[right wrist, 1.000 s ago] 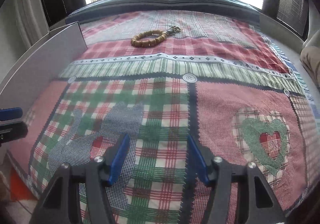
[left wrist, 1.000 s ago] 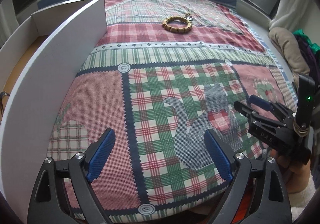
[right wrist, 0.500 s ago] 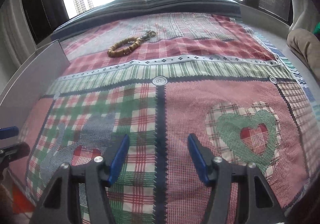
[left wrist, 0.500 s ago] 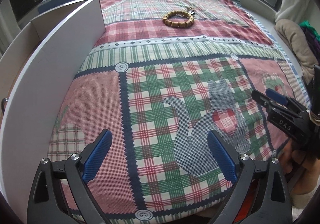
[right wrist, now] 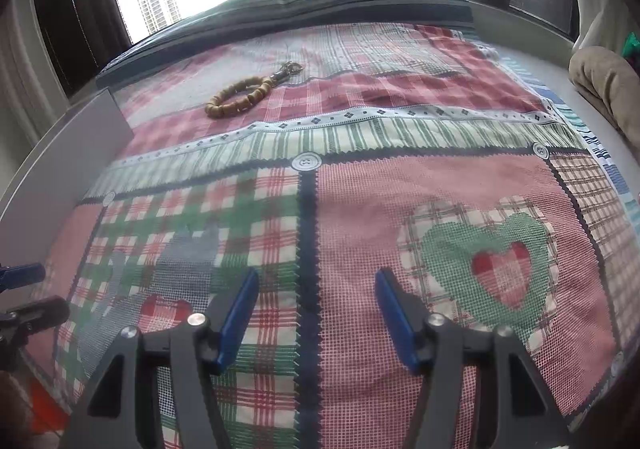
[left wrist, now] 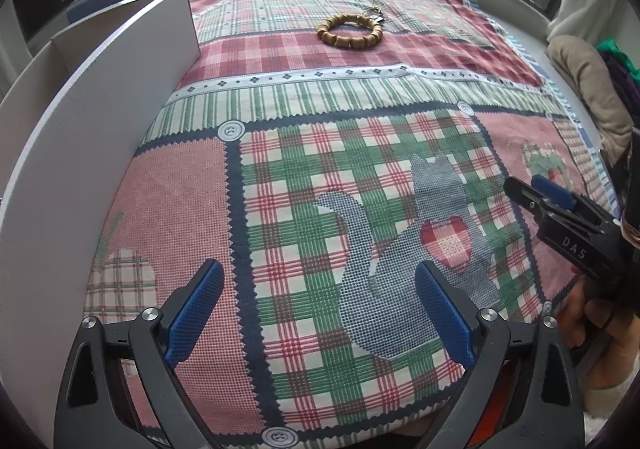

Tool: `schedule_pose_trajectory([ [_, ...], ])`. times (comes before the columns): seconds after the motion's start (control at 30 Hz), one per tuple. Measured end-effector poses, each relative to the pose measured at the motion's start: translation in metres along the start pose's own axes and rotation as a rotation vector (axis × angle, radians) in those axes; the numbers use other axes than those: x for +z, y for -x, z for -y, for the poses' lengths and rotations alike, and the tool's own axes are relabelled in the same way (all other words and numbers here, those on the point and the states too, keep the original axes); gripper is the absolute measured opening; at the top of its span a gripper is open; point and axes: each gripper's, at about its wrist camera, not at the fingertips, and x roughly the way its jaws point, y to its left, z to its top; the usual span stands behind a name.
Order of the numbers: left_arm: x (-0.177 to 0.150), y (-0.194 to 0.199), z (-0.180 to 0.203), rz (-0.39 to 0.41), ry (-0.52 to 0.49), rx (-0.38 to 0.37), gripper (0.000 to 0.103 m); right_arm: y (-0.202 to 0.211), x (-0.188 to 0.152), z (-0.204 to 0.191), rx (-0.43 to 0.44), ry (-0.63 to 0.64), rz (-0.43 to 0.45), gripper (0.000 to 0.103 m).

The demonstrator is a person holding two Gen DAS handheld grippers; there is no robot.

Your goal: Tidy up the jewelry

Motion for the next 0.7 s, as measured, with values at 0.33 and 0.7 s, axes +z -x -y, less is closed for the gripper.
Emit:
schedule_pose_trajectory([
  [0.33, 0.005, -0.001, -0.006, 0.008, 0.023, -0.038, 0.096, -0.002, 0.001, 0.002, -0.002, -0.006, -0.004, 0.062],
  [0.7, 0.024, 0.004, -0.003, 0.042, -0.002, -0.080, 0.096, -0.001, 0.000, 0.004, 0.004, -0.010, -0.005, 0.062],
])
